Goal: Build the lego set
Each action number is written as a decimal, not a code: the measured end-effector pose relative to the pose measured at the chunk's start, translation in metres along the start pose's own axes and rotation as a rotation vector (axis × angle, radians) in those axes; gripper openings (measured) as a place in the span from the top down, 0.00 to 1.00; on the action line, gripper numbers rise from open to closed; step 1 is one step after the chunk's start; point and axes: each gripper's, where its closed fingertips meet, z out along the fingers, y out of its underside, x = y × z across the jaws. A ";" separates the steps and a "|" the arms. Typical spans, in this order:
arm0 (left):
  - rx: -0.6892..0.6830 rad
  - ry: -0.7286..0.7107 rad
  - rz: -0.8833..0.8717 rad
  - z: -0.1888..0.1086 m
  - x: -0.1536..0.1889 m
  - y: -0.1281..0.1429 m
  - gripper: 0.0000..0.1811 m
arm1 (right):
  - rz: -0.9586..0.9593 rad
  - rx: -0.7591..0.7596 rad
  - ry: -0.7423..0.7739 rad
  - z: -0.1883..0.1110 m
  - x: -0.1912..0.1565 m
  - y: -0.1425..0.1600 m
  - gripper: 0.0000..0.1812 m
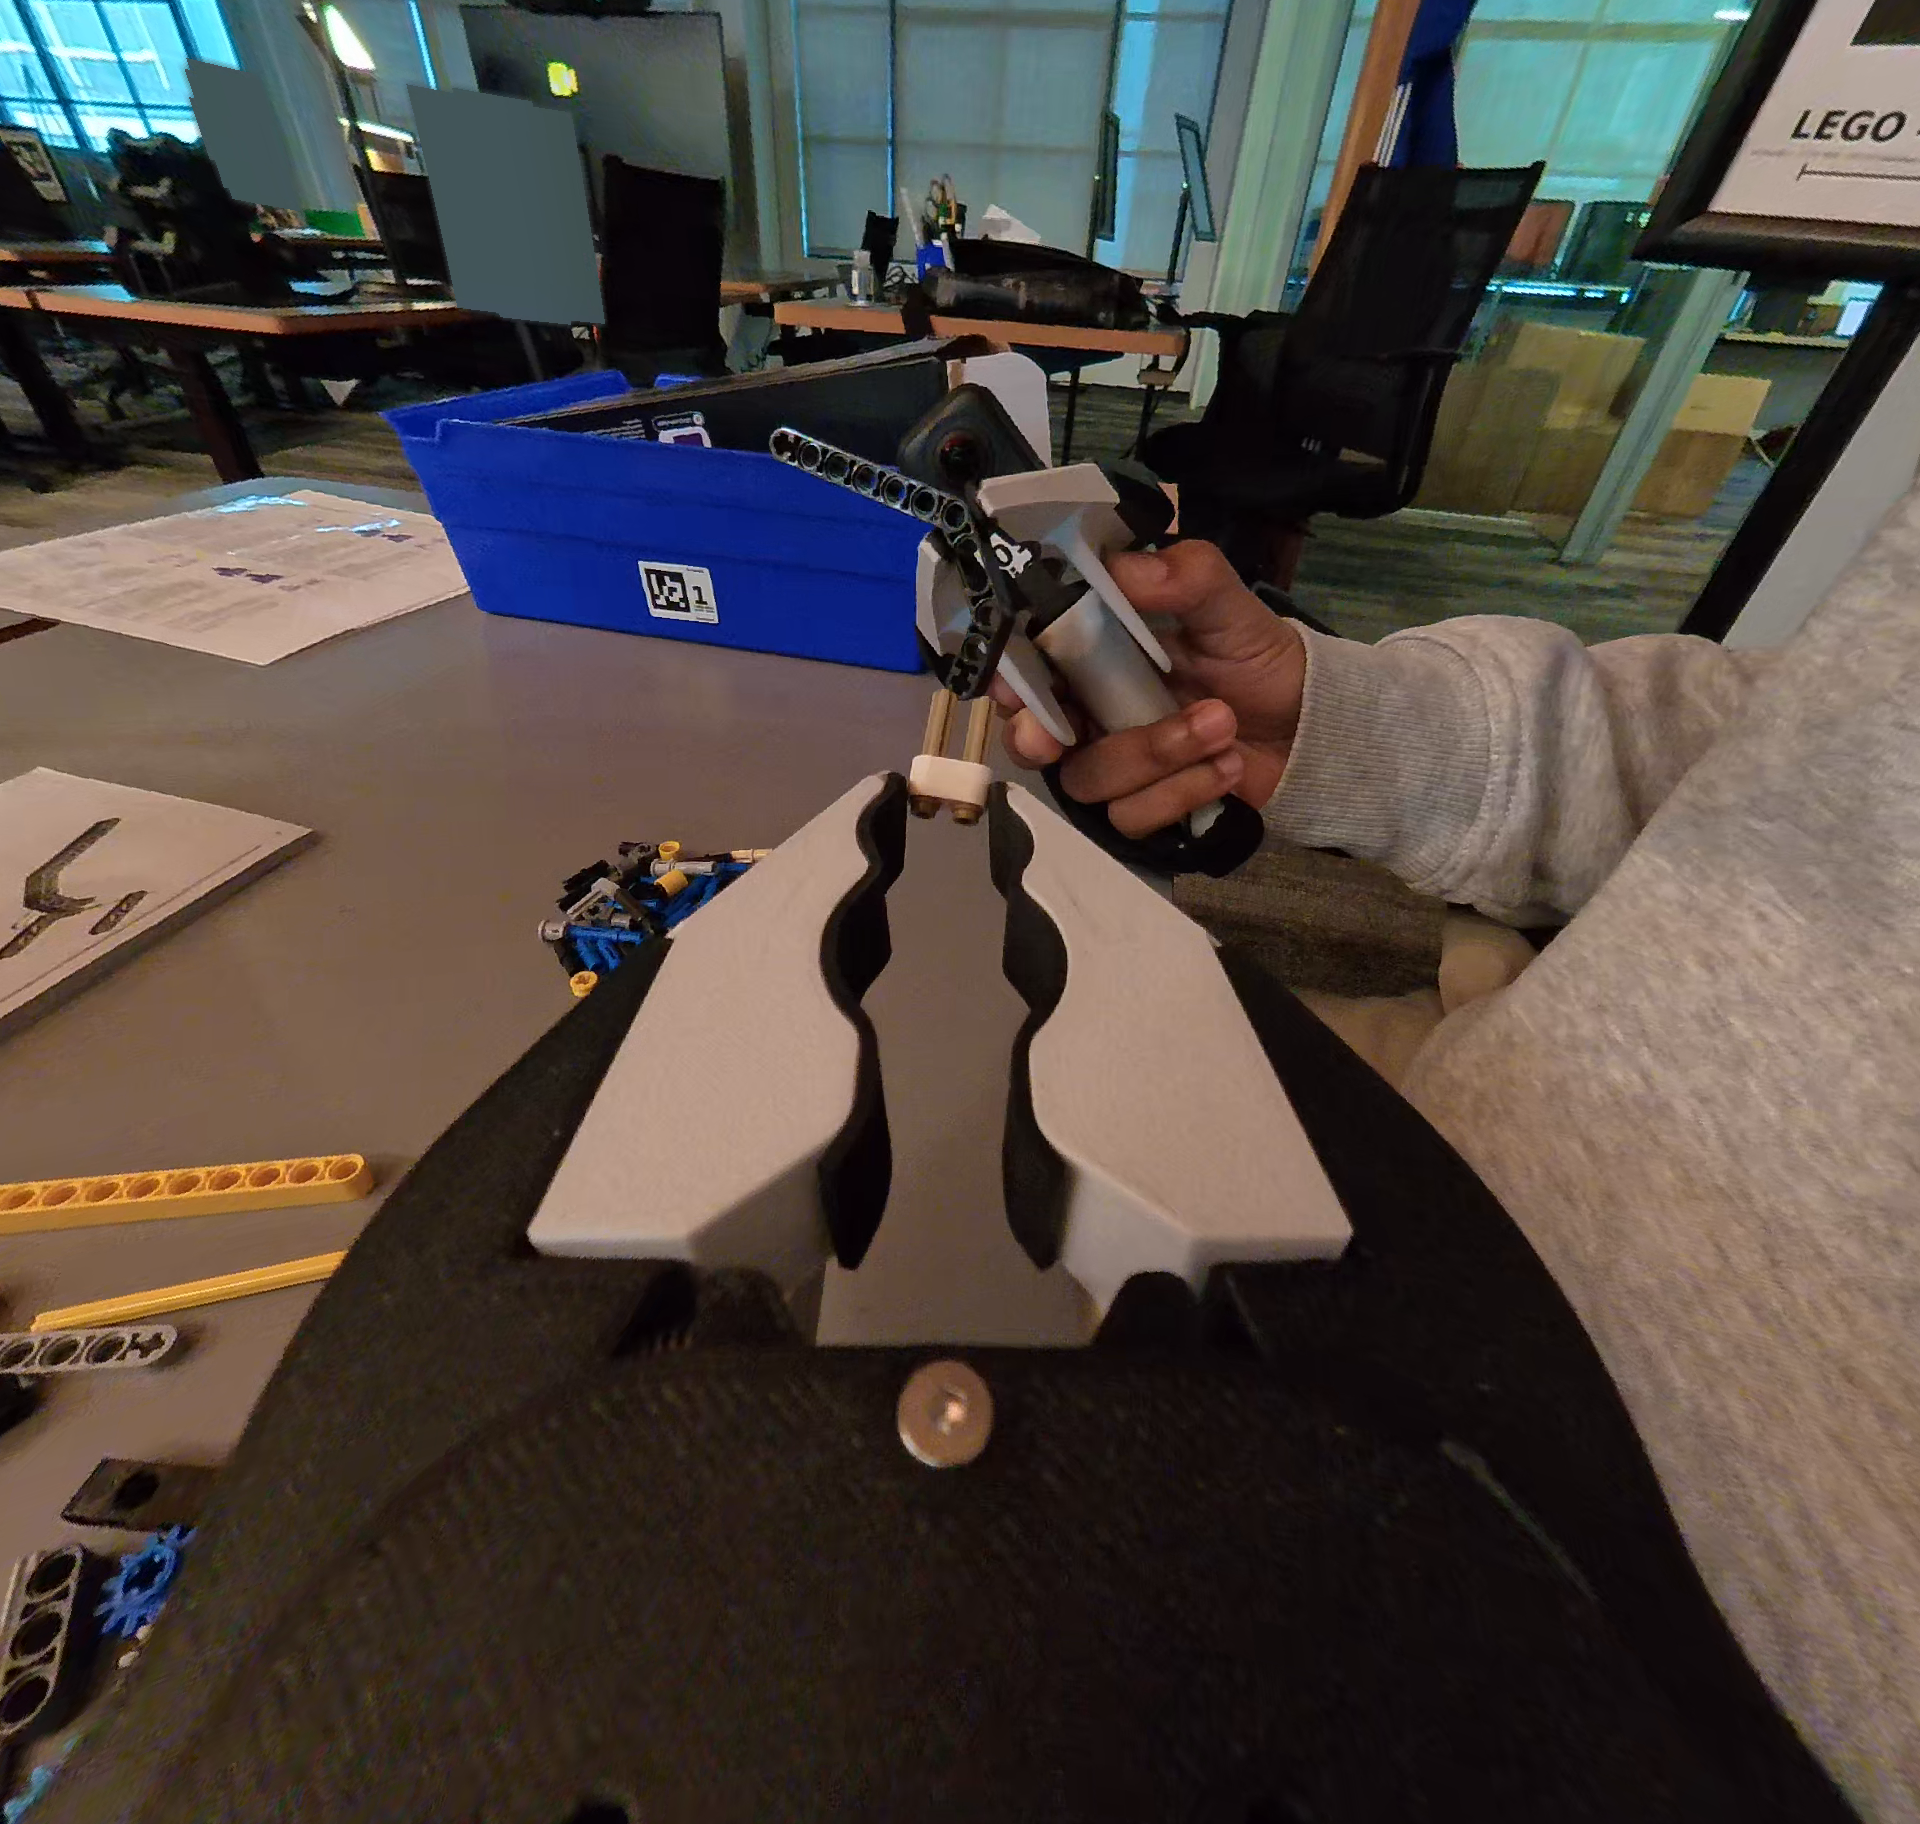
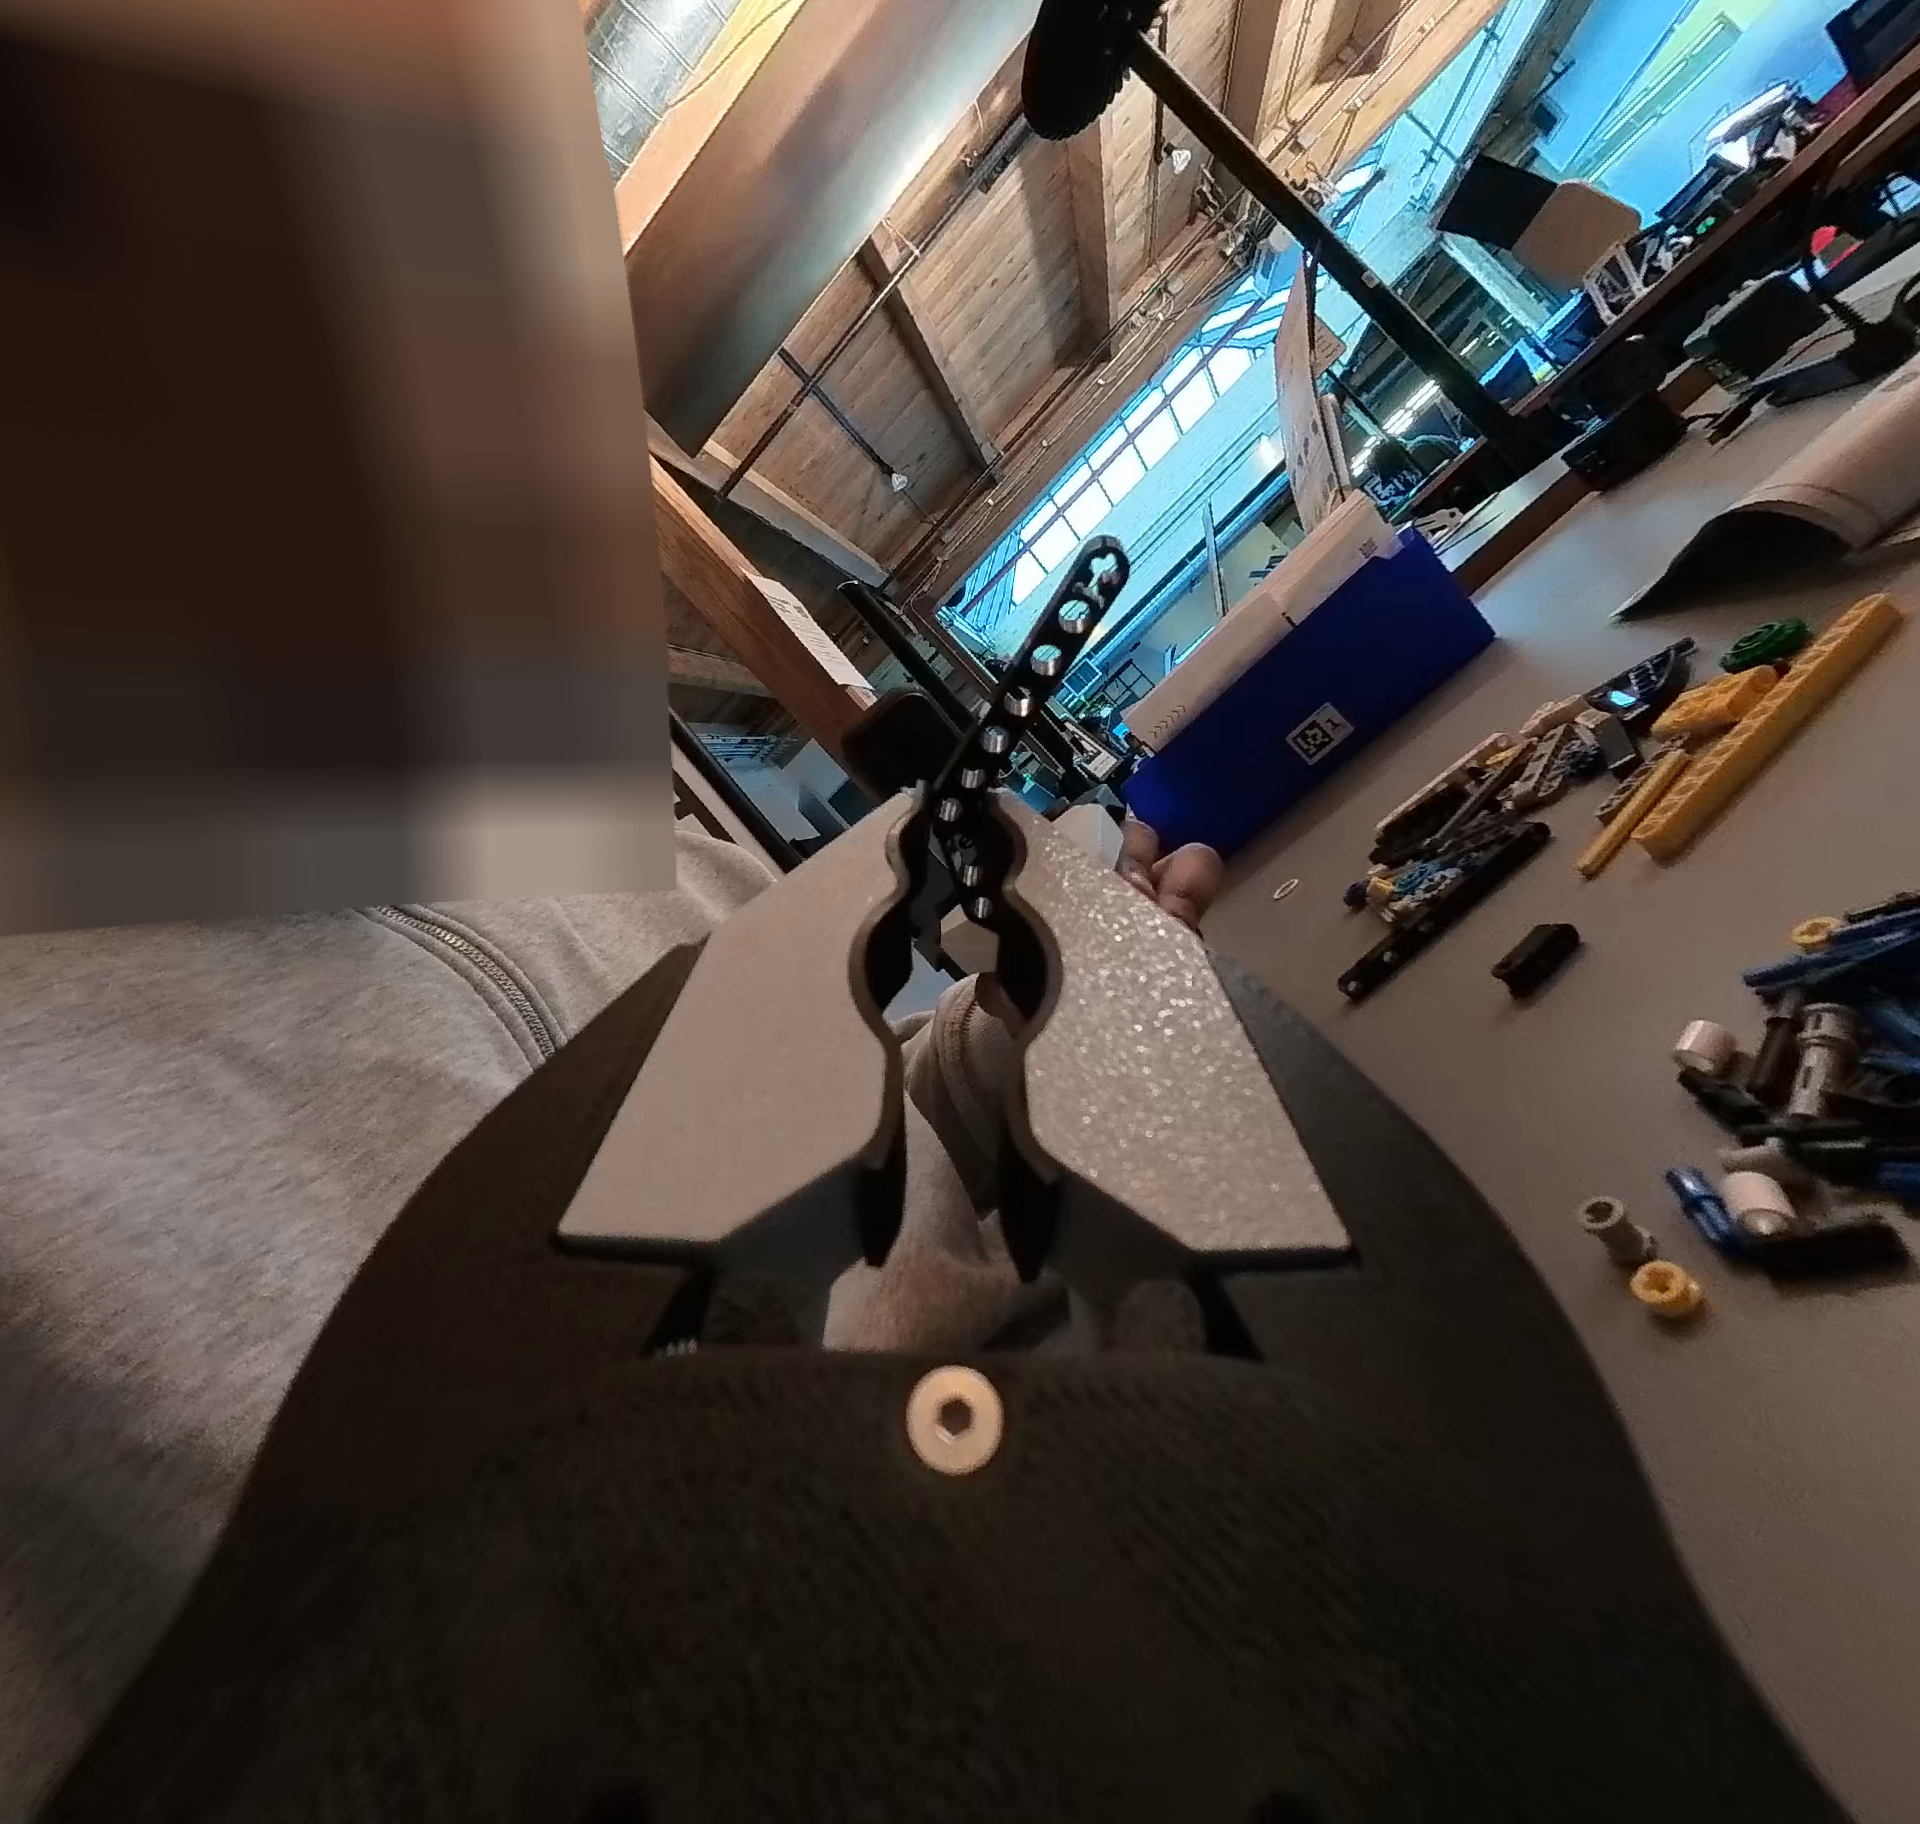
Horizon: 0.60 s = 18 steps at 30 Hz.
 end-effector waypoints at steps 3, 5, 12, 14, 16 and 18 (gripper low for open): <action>0.000 -0.002 -0.003 0.000 -0.001 0.000 0.92 | -0.004 -0.003 -0.001 0.001 0.000 0.001 0.96; -0.001 -0.004 -0.001 0.000 0.000 0.000 0.92 | -0.012 0.002 -0.032 0.001 -0.006 0.000 0.96; -0.016 0.008 0.051 0.006 0.015 0.001 0.92 | 0.037 0.071 -0.131 -0.005 -0.020 -0.010 0.97; -0.006 0.023 0.064 0.008 0.022 -0.003 0.92 | 0.041 0.080 -0.135 -0.006 -0.021 -0.012 0.97; -0.012 0.025 0.076 0.010 0.026 -0.003 0.92 | 0.040 0.073 -0.132 -0.005 -0.021 -0.010 0.97; -0.030 0.009 0.100 0.010 0.024 0.000 0.92 | 0.039 0.057 -0.129 -0.003 -0.021 -0.008 0.97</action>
